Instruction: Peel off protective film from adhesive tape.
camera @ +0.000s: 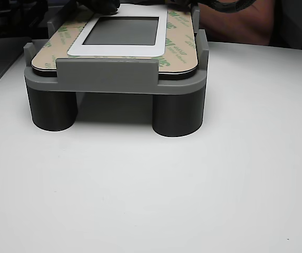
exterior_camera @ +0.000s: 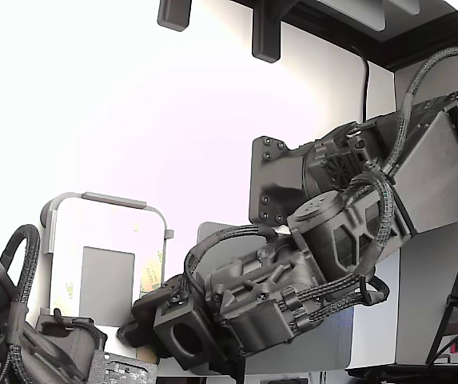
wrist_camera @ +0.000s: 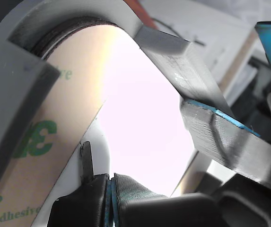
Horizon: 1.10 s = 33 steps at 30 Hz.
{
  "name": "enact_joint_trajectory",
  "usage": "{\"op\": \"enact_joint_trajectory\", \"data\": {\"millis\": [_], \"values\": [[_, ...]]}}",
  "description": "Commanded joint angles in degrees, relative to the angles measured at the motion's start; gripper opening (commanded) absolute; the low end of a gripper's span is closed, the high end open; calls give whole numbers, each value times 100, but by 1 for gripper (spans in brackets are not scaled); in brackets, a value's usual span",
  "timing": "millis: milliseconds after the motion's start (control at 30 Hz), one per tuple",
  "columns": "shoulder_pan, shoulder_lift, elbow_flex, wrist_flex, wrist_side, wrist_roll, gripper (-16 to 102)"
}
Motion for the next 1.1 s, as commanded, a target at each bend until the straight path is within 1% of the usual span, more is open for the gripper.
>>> {"op": "enact_joint_trajectory", "data": {"millis": [0, 400, 767, 1067], "values": [[-35, 167, -114, -26, 9, 9, -9], [35, 211, -132, 62, 44, 123, -9], [158, 281, -229, 343, 62, 325, -9], [62, 158, -299, 193, 26, 44, -9]]}}
